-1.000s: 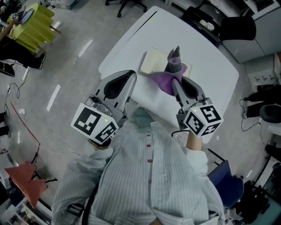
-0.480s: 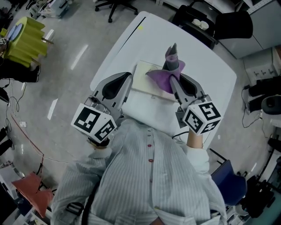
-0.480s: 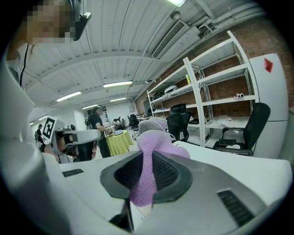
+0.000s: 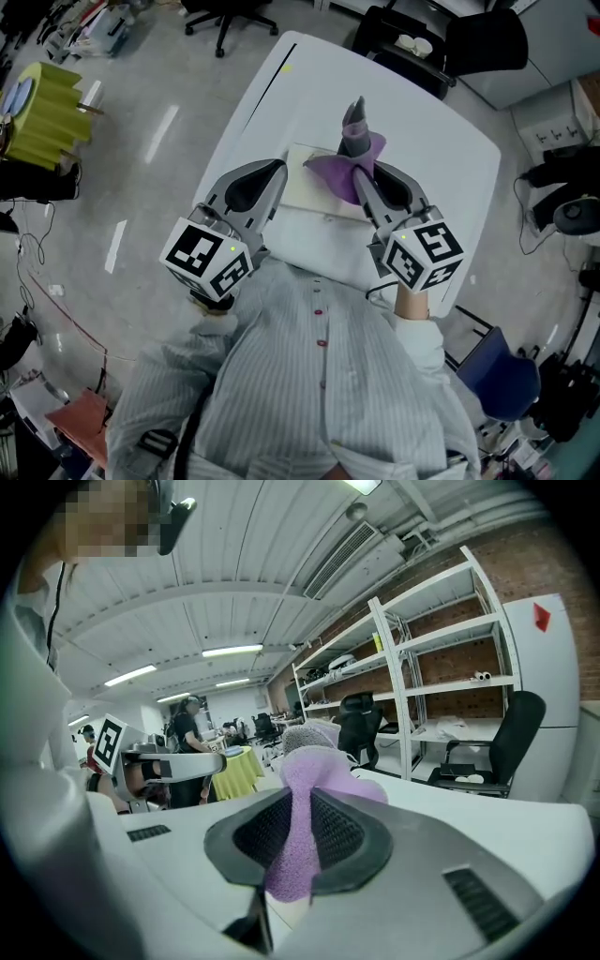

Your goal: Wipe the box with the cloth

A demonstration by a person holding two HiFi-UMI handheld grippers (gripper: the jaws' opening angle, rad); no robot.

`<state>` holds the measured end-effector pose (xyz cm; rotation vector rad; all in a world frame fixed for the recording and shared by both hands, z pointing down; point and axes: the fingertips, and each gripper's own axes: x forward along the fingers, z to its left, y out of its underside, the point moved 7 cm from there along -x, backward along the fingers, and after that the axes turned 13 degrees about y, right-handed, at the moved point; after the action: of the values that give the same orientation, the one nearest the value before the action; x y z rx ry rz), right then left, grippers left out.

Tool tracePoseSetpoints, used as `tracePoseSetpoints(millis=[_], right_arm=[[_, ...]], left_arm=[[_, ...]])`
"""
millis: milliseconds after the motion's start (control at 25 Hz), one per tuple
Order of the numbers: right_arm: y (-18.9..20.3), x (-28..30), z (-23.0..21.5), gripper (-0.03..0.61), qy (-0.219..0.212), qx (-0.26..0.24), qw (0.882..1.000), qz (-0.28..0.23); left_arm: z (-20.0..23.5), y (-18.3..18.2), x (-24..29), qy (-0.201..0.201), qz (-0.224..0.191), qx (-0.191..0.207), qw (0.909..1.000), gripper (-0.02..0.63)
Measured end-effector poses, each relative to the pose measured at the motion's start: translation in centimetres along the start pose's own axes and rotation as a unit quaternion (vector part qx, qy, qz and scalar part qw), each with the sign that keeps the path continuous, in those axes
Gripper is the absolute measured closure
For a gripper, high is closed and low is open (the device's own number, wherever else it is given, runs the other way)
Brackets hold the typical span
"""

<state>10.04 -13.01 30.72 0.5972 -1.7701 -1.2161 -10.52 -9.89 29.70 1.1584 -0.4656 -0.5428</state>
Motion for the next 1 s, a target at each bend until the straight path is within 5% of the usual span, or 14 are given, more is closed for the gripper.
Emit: tracePoseSetpoints(millis=[400,1000], right_arm=[[0.4,1.9,0.0,0.523,0.019,0.006,1.000,0.015],[2.1,9.0,3.0,0.523,-0.030,-0.048,0.996,0.071]], left_arm=[[2.7,2.2,1.2,0.017,0.041,-0.018,0.9988,0.604],[5.7,9.3,1.8,0.016,0.120,-0.074,0.9899,0.603]])
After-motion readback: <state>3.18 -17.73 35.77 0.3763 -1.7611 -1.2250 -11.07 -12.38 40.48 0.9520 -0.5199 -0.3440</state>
